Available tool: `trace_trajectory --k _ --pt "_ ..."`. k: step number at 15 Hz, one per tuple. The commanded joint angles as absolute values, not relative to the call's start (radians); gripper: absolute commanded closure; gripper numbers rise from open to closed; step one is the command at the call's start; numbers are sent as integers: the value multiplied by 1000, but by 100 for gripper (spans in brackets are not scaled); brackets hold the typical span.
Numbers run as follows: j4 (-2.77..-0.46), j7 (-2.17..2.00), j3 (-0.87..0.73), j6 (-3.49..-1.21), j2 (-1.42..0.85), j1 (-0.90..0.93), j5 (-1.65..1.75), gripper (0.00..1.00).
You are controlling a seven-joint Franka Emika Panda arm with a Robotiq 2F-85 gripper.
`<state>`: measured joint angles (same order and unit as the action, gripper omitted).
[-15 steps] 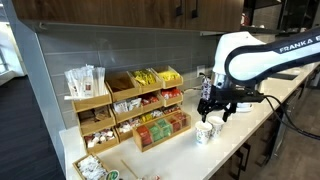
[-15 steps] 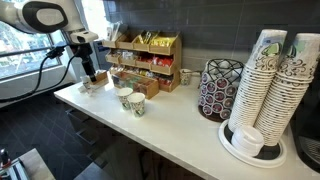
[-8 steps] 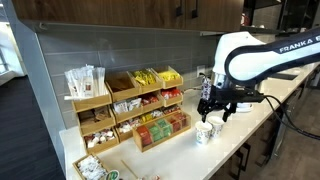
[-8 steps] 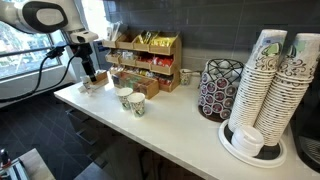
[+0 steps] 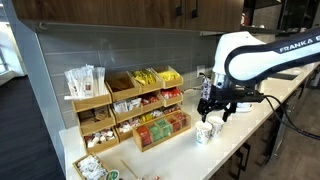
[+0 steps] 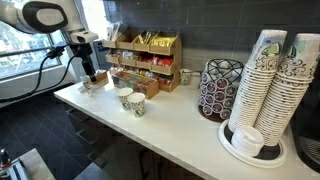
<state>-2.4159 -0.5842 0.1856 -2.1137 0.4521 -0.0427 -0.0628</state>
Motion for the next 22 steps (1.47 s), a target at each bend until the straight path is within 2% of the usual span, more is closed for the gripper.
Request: trace_trajectory --k 1,5,9,22 --pt "-2414 -587 178 -2111 451 -34 -59 0" --pt "-2349 -667 160 -2166 263 -50 -150 0" --pt "-2318 -830 140 -2313 135 -53 -171 0" --pt "-2325 -956 97 -2351 115 -46 -81 0"
